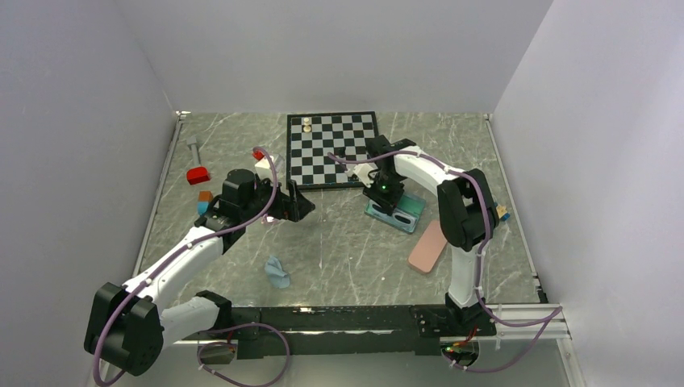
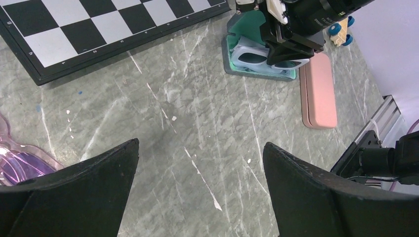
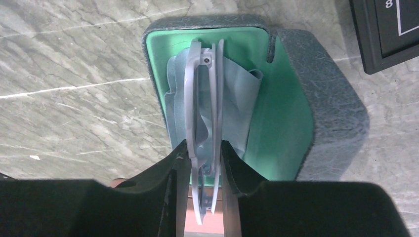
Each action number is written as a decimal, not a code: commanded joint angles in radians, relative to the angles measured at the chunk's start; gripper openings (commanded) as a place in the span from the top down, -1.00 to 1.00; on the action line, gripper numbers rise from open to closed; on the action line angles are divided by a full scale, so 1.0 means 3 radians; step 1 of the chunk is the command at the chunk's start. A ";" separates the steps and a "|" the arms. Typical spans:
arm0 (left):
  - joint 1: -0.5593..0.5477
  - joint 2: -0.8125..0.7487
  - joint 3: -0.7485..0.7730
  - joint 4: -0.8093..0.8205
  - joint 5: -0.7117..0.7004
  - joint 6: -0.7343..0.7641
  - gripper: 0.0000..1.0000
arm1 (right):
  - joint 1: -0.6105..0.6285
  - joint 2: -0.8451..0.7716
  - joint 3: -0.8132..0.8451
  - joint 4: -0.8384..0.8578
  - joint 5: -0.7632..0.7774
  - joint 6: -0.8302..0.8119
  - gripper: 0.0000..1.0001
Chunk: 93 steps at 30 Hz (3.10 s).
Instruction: Organize the sunglasses
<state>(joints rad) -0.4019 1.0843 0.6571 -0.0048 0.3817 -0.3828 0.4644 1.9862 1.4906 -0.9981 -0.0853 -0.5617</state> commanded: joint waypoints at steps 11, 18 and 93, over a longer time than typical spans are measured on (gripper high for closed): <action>0.0015 0.0061 0.0019 0.0136 0.0124 -0.0009 -0.99 | -0.0109 -0.0003 -0.0105 0.0187 -0.0244 -0.0050 0.51; 0.0015 0.0077 0.0026 0.0133 0.0133 -0.0013 -0.99 | -0.0117 0.0032 -0.0064 0.0149 -0.0257 -0.0088 0.36; -0.0123 0.0933 0.0282 0.0754 0.0450 -0.0379 -0.99 | -0.0142 -0.1450 -0.0980 0.1827 0.0086 0.0864 -0.51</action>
<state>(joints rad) -0.4049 1.3163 0.6643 0.1516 0.4984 -0.4694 0.4614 1.6054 1.2213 -0.6254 -0.0650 -0.4347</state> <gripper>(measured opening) 0.994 0.758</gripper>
